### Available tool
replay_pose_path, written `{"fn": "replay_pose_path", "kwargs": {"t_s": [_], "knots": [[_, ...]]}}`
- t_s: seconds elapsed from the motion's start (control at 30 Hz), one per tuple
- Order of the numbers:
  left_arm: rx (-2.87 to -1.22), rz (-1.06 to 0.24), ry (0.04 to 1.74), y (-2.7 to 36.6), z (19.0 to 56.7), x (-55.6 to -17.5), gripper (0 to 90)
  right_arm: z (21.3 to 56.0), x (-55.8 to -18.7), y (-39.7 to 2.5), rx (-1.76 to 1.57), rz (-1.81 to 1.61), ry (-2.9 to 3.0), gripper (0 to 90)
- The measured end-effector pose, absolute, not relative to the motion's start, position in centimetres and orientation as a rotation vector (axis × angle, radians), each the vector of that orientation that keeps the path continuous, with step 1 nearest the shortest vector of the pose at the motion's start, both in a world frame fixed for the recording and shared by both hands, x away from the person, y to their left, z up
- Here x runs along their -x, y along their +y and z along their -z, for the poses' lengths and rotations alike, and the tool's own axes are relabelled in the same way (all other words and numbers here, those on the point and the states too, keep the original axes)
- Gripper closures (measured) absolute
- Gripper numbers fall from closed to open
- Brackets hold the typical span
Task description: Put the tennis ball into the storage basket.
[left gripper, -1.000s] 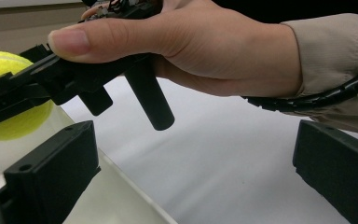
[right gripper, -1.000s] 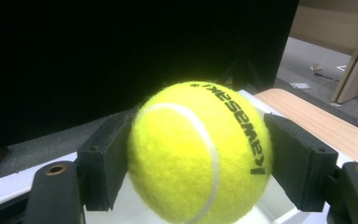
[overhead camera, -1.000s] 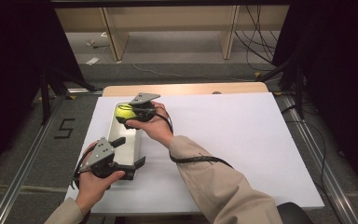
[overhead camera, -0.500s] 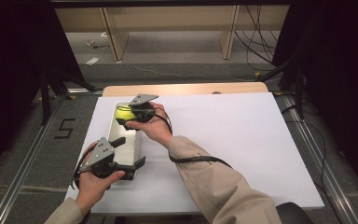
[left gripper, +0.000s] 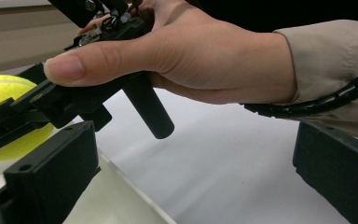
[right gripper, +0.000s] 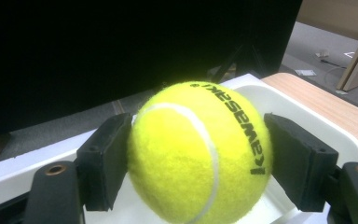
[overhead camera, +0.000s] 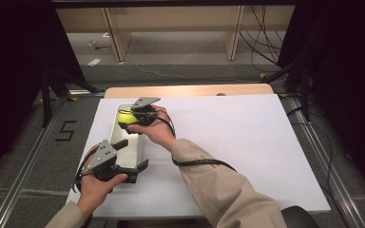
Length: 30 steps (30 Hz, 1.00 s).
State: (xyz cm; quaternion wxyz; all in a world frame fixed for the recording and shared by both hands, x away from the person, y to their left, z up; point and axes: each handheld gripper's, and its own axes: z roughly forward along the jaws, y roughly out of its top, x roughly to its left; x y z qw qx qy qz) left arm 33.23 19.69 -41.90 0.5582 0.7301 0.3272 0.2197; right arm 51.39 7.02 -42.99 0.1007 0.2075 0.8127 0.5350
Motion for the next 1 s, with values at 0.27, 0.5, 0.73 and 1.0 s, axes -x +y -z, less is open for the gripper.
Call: {"fn": "replay_pose_path", "kwargs": {"t_s": [0.27,0.5,0.73,1.0], "knots": [[-1.721,-0.518,0.773,19.7,41.91,-33.23,0.0,43.01,-51.49,7.02,-0.612,-1.575,2.419,27.0],[-1.72,-0.516,0.774,19.74,41.92,-33.24,0.0,43.23,-51.56,7.15,-0.612,-1.566,2.433,26.9],[-1.72,-0.516,0.774,19.75,41.92,-33.24,0.0,43.41,-51.56,7.22,-0.613,-1.555,2.447,26.9],[-1.719,-0.517,0.773,19.75,41.9,-33.22,0.0,43.57,-51.56,7.29,-0.613,-1.551,2.449,26.8]]}}
